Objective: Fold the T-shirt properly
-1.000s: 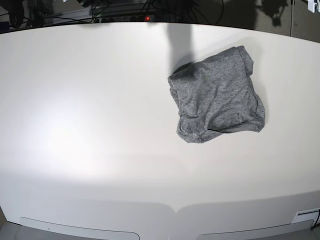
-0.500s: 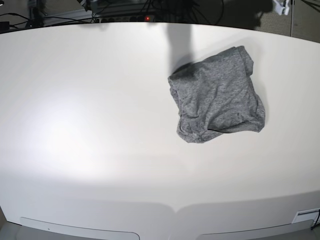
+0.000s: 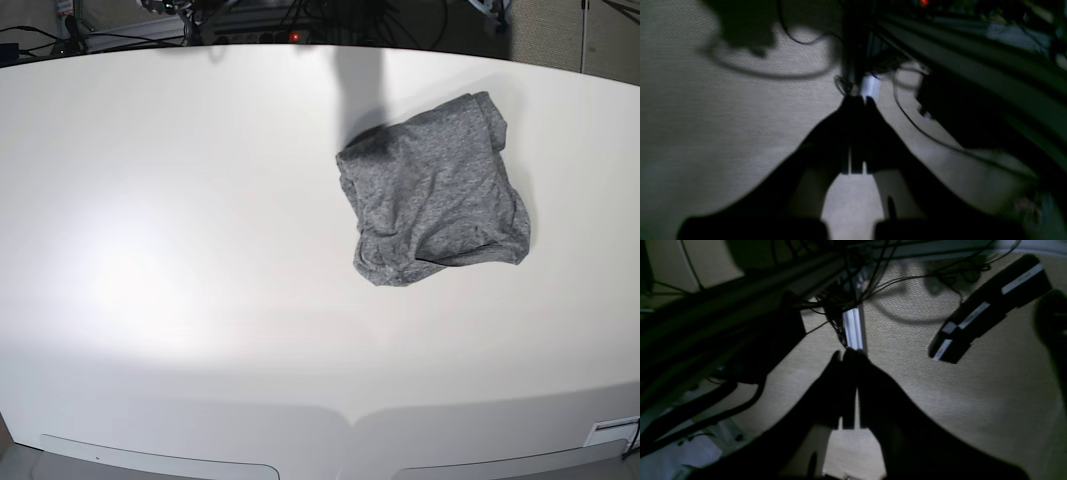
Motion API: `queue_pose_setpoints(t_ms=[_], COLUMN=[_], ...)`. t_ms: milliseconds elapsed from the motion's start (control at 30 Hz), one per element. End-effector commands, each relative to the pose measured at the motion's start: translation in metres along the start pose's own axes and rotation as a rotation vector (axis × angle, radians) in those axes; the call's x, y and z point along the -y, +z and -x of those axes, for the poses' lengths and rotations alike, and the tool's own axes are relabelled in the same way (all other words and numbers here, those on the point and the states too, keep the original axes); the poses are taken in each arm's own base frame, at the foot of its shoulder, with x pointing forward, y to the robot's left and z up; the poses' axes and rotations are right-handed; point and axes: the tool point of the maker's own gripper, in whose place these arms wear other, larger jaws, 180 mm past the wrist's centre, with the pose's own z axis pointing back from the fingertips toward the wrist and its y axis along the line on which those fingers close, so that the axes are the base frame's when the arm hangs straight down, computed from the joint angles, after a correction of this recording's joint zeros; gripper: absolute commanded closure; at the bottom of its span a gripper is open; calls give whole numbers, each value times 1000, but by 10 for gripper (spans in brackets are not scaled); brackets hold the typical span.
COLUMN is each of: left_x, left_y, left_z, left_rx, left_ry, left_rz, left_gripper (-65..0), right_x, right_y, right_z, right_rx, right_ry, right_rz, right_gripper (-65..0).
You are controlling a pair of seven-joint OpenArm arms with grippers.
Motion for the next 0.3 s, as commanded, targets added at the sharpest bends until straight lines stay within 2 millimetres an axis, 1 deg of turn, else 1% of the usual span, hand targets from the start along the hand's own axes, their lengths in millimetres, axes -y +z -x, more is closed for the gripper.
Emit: queue_pose_setpoints(t_ms=[0,267], left_x=[-7,-15], left_y=[2,2], left_z=[1,3], left_rx=[4,-1], left_ry=[11,33], left_rz=[-11,-46], left_gripper=[0,0], right_x=[4,2], right_y=[1,0], right_z=[0,-1], right_rx=[3,5], right_ry=[10,28], right_rz=[9,11], right_gripper=[0,0])
